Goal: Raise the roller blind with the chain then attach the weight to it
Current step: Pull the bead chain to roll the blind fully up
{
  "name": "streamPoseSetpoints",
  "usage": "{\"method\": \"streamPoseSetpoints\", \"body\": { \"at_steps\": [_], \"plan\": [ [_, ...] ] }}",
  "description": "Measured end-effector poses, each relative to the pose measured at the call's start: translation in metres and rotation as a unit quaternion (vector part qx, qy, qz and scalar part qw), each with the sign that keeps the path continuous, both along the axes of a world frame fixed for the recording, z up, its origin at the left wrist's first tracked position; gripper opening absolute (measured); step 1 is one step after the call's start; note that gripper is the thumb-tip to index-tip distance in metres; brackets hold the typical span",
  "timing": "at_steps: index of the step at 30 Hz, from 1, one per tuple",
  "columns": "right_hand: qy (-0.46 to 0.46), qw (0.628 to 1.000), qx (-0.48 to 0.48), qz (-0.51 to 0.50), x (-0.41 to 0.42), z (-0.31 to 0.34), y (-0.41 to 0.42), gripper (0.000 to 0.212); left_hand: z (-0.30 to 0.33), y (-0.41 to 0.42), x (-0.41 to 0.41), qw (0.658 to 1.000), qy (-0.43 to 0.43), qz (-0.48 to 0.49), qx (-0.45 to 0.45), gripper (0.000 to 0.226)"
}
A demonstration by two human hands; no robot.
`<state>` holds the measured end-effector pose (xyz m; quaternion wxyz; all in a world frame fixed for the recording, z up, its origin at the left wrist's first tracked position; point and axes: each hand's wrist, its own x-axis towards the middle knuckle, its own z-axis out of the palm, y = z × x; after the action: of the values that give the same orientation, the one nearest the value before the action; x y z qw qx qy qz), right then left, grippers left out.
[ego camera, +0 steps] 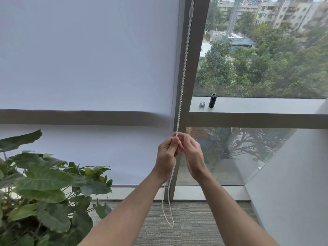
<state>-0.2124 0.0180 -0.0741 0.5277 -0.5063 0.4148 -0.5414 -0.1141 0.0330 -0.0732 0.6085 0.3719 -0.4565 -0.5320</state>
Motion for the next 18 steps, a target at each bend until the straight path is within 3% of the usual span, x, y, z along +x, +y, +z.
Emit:
{"method": "streamPoseSetpoints", "body": {
  "at_steps": [3,7,11,18],
  "plan": [
    [-0.058,0.994,-0.087,0.022,0.013,0.055,-0.001,0.038,-0.002,0.007,-0.009,1.000,-0.001,0.005,0.011,0.031],
    [-0.092,0.981,-0.164,0.041,0.018,0.104,-0.006,0.042,-0.032,0.022,-0.003,0.997,-0.063,0.006,0.033,0.033],
    [-0.079,0.987,-0.142,-0.008,0.029,0.095,-0.004,0.045,-0.052,0.031,0.002,0.994,-0.074,-0.006,0.082,0.033],
    [-0.032,0.980,-0.173,-0.095,0.031,0.078,-0.004,0.045,-0.062,0.034,0.000,0.991,-0.109,-0.024,0.071,0.032]
  ]
}}
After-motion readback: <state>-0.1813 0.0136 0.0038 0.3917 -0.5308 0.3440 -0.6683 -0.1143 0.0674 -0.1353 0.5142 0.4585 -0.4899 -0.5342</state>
